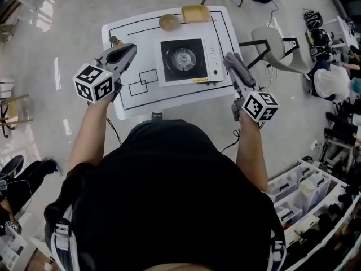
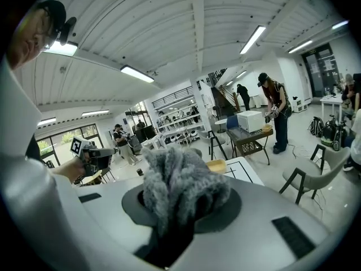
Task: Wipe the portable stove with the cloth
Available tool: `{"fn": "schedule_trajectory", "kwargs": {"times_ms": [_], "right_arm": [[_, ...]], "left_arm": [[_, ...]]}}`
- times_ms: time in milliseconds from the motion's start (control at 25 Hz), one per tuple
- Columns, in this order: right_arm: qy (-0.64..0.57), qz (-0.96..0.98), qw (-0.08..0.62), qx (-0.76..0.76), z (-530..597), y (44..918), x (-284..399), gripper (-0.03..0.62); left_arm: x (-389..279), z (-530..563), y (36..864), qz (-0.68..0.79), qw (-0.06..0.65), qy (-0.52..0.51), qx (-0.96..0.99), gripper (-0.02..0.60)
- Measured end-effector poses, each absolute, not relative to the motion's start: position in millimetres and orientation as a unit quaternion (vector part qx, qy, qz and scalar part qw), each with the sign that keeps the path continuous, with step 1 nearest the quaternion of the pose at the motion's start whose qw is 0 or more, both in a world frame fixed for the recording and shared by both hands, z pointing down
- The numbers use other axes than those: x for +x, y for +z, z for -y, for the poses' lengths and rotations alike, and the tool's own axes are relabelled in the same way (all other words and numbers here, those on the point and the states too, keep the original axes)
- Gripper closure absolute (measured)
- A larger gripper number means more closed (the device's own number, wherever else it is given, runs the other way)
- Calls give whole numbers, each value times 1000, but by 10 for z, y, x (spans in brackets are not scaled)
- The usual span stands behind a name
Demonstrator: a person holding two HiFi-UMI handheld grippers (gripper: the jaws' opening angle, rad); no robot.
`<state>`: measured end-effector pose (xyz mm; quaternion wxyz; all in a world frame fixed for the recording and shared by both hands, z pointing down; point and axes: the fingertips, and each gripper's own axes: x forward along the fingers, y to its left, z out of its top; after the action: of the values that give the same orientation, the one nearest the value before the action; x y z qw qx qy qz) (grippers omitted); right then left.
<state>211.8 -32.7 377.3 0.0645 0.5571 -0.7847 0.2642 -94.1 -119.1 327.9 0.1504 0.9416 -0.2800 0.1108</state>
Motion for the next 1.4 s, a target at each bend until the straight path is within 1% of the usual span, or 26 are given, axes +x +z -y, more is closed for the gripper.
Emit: {"fn": "schedule_trajectory", "kwargs": {"times_ms": [360, 760, 1040, 1400], "right_arm": [[272, 758, 75, 588, 536, 3906, 1952, 479], [283, 728, 101, 616, 587, 4181, 1911, 479], [282, 718, 162, 615, 547, 4557, 2069, 479], [294, 718, 219, 591, 564, 5121, 2325, 479]], "left_arm": [[-997, 1565, 3371, 237, 157, 109, 952, 558], [-1020, 1748, 3584, 197, 172, 116, 958, 558], [-861, 1760, 3751, 185, 180, 124, 958, 558], [-676, 1740, 3986, 203, 194, 137, 950, 558]]}}
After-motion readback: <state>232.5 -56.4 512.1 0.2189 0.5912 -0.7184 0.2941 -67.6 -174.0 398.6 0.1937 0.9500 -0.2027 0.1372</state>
